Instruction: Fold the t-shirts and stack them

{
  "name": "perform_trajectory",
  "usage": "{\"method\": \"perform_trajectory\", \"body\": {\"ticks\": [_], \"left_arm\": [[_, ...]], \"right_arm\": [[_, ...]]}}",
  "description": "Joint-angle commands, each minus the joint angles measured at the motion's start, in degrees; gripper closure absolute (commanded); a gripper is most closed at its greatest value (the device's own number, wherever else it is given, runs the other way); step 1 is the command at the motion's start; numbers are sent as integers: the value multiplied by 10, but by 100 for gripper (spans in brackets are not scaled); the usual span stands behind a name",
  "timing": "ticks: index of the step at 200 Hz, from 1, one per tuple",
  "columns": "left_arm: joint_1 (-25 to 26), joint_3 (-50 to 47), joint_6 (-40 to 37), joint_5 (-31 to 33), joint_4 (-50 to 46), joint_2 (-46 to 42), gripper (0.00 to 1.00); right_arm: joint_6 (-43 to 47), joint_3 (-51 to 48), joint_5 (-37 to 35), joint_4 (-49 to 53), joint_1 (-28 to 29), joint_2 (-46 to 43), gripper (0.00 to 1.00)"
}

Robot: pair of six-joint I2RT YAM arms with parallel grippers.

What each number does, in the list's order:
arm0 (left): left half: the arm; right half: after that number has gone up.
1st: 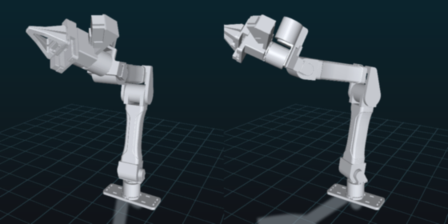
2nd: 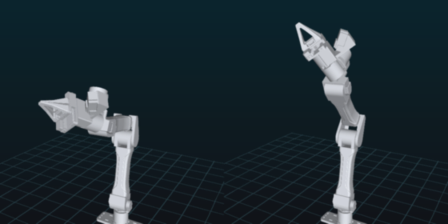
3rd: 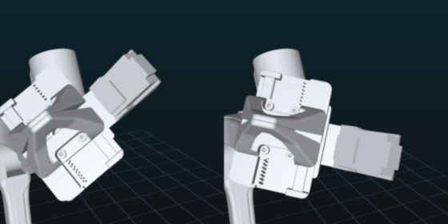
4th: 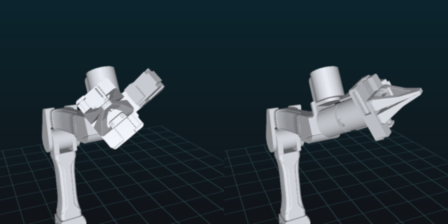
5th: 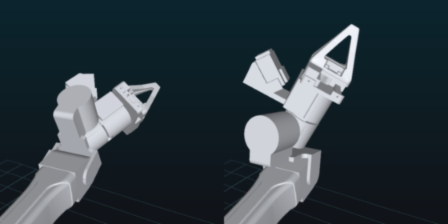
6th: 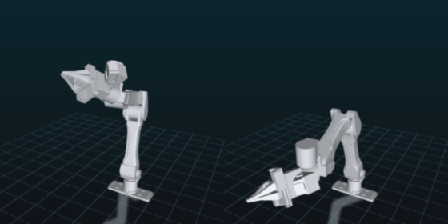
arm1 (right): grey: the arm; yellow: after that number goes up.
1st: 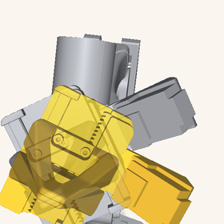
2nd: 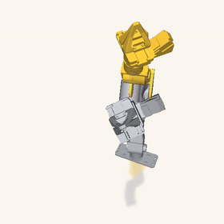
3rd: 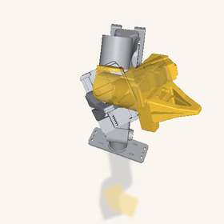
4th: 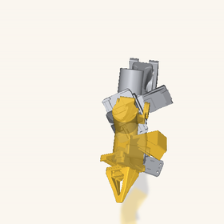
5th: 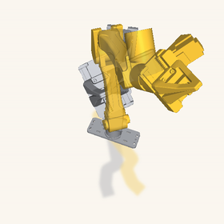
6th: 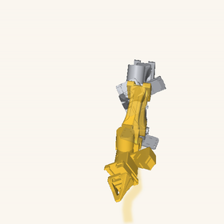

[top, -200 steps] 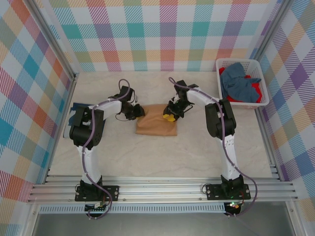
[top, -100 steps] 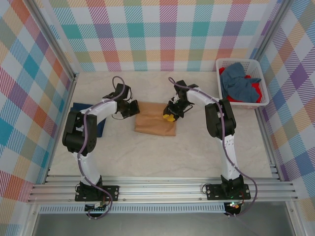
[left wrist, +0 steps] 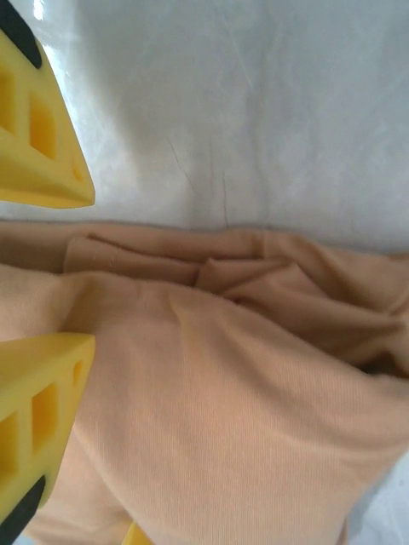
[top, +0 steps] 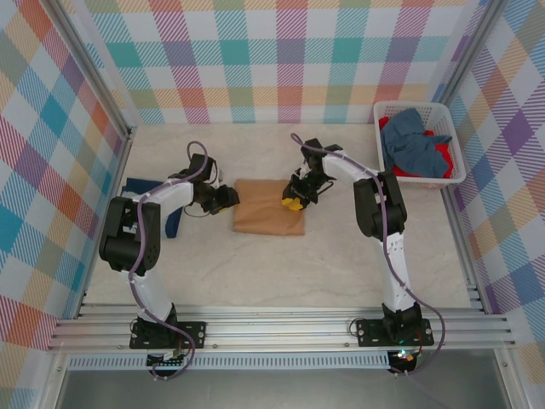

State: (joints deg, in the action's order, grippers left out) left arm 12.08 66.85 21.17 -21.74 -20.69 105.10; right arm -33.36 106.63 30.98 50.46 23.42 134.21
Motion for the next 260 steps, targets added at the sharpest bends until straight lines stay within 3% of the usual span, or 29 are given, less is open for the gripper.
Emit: {"method": "perform_trajectory", "body": {"ticks": [1,19,42,47,96,120,161,204,229,260], "left_arm": [[5,6,-18,-44,37,16,56],[6,2,-2,-42,68,11,53],[11,37,-17,-12,-11,51,52],[12,40,-20,-6,-20,57,43],[19,48,-17,-14,-28,88,35],[31,61,-7,-27,-26,108,40],[64,74,8,-25,-30,125,57],[73,75,35,-31,-1,109,55],[75,96,23,-16,-43,114,54],[75,97,15,-2,-55,131,59]], "right_arm": [[14,4,-19,27,-4,25,72],[13,2,-18,27,-4,24,72],[10,2,-15,24,-4,25,73],[9,2,-15,23,-4,26,73],[10,4,-13,25,-4,27,73],[11,3,-13,25,-4,27,73],[11,4,-11,27,-4,32,74],[11,6,-12,26,-5,32,74],[8,7,-10,24,-6,34,74],[8,5,-9,22,-5,35,74]]}}
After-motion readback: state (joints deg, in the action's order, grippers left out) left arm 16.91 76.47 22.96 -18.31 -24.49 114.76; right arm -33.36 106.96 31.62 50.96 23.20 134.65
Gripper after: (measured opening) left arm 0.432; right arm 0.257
